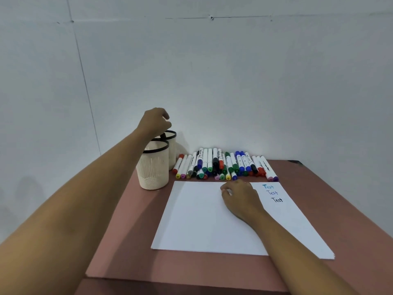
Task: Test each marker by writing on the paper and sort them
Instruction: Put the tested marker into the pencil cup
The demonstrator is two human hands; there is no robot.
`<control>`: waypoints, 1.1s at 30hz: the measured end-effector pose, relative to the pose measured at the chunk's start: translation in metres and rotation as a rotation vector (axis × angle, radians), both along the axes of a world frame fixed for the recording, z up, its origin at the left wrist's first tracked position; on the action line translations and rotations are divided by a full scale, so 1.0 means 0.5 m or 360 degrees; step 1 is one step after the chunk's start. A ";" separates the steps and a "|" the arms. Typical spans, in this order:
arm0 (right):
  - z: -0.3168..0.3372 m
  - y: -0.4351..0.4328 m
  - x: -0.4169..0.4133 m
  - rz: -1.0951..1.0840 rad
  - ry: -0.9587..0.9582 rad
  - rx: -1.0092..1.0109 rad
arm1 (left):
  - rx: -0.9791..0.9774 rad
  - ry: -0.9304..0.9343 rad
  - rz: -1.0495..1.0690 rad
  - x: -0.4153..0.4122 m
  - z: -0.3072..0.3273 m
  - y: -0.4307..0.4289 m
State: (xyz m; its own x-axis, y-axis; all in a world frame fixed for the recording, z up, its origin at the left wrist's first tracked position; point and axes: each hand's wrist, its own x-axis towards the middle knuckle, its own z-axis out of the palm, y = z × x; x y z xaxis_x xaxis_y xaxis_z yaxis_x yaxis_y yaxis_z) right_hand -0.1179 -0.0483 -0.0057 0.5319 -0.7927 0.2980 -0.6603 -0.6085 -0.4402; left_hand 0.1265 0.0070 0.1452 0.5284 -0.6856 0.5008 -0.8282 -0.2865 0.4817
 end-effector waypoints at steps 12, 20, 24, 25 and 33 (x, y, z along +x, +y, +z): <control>0.027 0.004 -0.007 -0.0074 -0.0361 0.0395 | 0.0459 -0.0099 -0.0455 -0.233 -0.240 0.013; 0.079 -0.027 -0.003 -0.0120 -0.0267 0.0390 | 0.0464 -0.0149 -0.0323 -0.231 -0.292 0.013; 0.114 -0.057 0.033 -0.0095 -0.0103 0.0210 | 0.0449 -0.0152 -0.0354 -0.223 -0.300 0.013; 0.119 -0.062 0.042 -0.0080 -0.0061 0.0166 | 0.0448 -0.0152 -0.0365 -0.221 -0.300 0.012; 0.125 -0.102 0.072 0.0155 0.0300 0.0081 | 0.0472 -0.0140 -0.0391 -0.217 -0.302 0.010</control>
State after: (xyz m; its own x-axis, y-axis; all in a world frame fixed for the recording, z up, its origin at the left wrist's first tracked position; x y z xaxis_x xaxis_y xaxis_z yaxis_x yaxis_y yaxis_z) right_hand -0.0819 -0.0990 0.0568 0.6492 -0.7462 0.1473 -0.6729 -0.6537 -0.3462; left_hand 0.0179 0.0118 -0.0058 0.2944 -0.9080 0.2981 -0.9239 -0.1907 0.3317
